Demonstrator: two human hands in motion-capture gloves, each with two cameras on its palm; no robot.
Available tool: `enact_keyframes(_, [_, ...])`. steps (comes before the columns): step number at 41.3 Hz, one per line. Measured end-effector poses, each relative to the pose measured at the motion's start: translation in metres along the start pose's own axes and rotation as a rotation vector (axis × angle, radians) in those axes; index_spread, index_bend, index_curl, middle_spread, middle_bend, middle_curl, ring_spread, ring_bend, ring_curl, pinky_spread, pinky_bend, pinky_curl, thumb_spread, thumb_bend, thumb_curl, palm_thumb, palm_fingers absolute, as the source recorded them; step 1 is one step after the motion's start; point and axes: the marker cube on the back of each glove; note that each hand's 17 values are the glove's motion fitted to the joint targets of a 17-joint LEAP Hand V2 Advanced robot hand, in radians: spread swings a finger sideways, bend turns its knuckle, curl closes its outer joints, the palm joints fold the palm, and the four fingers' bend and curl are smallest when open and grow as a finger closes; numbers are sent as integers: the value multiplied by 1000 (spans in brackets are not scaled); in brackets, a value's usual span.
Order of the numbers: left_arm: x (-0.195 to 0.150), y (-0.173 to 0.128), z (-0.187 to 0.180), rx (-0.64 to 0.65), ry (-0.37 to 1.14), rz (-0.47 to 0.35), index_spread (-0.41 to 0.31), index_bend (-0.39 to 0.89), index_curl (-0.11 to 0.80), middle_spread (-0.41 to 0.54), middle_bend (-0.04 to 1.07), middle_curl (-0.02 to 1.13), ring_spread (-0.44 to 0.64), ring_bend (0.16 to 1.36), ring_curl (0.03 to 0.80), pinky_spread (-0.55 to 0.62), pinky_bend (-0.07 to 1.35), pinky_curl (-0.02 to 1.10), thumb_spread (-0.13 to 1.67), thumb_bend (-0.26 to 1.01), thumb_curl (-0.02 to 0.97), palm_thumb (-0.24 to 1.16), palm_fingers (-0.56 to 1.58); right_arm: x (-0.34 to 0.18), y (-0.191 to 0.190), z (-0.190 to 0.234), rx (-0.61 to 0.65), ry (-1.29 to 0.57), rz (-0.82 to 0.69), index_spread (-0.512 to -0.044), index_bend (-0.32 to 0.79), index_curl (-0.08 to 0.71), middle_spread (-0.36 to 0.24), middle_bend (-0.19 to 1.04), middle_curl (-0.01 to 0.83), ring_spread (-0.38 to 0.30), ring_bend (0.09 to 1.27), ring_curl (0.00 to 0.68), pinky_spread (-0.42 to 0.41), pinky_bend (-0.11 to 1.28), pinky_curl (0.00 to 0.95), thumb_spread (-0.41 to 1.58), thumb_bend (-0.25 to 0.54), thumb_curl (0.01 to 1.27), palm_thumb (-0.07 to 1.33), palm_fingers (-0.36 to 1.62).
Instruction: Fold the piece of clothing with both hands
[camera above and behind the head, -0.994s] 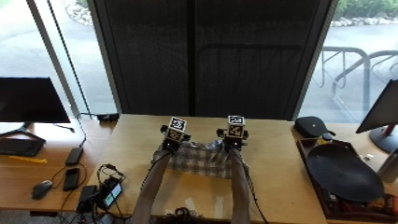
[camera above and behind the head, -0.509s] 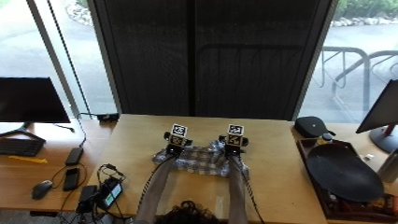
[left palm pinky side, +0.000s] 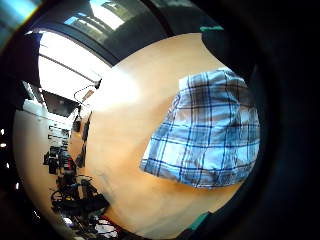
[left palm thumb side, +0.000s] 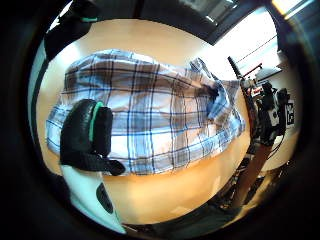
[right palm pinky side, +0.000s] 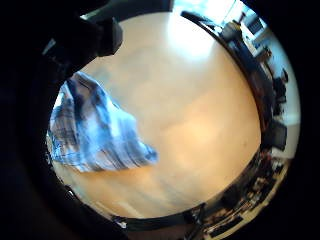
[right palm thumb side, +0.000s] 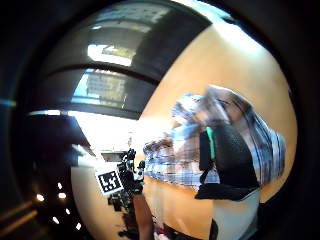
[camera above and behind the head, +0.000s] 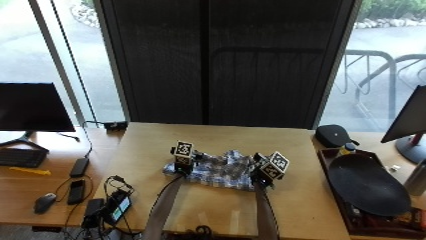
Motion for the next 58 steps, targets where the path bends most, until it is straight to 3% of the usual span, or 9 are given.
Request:
enact_keyframes(5, [-1, 29, 17, -120, -92, 34, -173, 145, 391, -154, 219, 423, -42, 477, 381, 193, 309, 214, 1217, -44, 323, 563, 578, 49, 52, 9, -283, 291, 294, -268, 68, 321, 5, 134, 346, 52, 277, 360, 116, 780, 437, 1179, -42, 358, 772, 230])
enact_keyframes(11, [31, 32, 42, -146, 77, 68, -163, 164, 396, -108, 162, 410, 27, 425, 369, 220, 348, 246, 1278, -30, 299, 484, 498, 65, 73, 23, -417, 426, 392, -235, 23, 248, 62, 163, 325, 86, 473, 370, 151, 802, 409, 1188, -45, 345, 677, 317])
enact_keyframes(17, [42, 64, 59, -453, 167, 47, -158, 172, 401, -65, 136, 382, 95, 421, 360, 250, 386, 273, 1352, -33, 262, 377, 424, 71, 73, 28, -415, 582, 450, -199, 2, 181, 76, 218, 347, 14, 660, 417, 100, 797, 397, 1190, -31, 339, 625, 424])
enact_keyframes(21, [45, 53, 76, -407, 246, 32, -145, 147, 396, -33, 119, 363, 151, 424, 362, 291, 437, 299, 1385, -52, 220, 235, 290, 65, 68, 28, -397, 639, 437, -184, 0, 147, 42, 326, 383, -61, 740, 435, 42, 747, 377, 1195, -5, 342, 663, 573])
enact_keyframes(28, [64, 75, 62, -578, 402, 73, -145, 153, 383, -2, 152, 343, 221, 446, 354, 343, 465, 312, 1393, -31, 196, 123, 204, 43, 65, 36, -665, 522, 296, -193, -72, 72, -61, 391, 416, -175, 904, 474, -156, 841, 388, 1186, 14, 354, 758, 895])
enact_keyframes(35, [48, 74, 71, -553, 197, -33, -144, 166, 385, 10, 164, 338, 261, 469, 350, 377, 466, 315, 1397, -16, 191, 82, 186, 54, 44, 29, -491, 615, 436, -220, -68, 18, -179, 598, 490, -209, 977, 511, -274, 846, 410, 1129, 29, 373, 867, 1087])
enact_keyframes(42, [61, 83, 58, -657, 284, -25, -144, 174, 389, 19, 175, 339, 279, 475, 344, 395, 461, 318, 1400, -11, 191, 65, 184, 52, 28, 13, -380, 535, 446, -244, 4, 20, -216, 628, 510, -217, 972, 528, -310, 845, 430, 1048, 15, 410, 931, 1095])
enact_keyframes(53, [90, 72, 55, -599, 347, -27, -151, 190, 406, 25, 169, 341, 302, 465, 333, 418, 444, 318, 1404, -2, 201, 81, 190, -12, -41, -25, -55, 294, 199, -270, 1, 18, -227, 629, 515, -231, 939, 513, -358, 809, 410, 893, -21, 472, 975, 1107])
enact_keyframes(58, [90, 54, 65, -473, 288, -65, -154, 208, 420, 22, 172, 340, 306, 451, 325, 423, 423, 314, 1408, 2, 210, 105, 208, -57, -45, -3, -158, 220, 94, -282, 8, 19, -227, 625, 516, -237, 927, 505, -370, 775, 394, 833, -26, 494, 975, 1111])
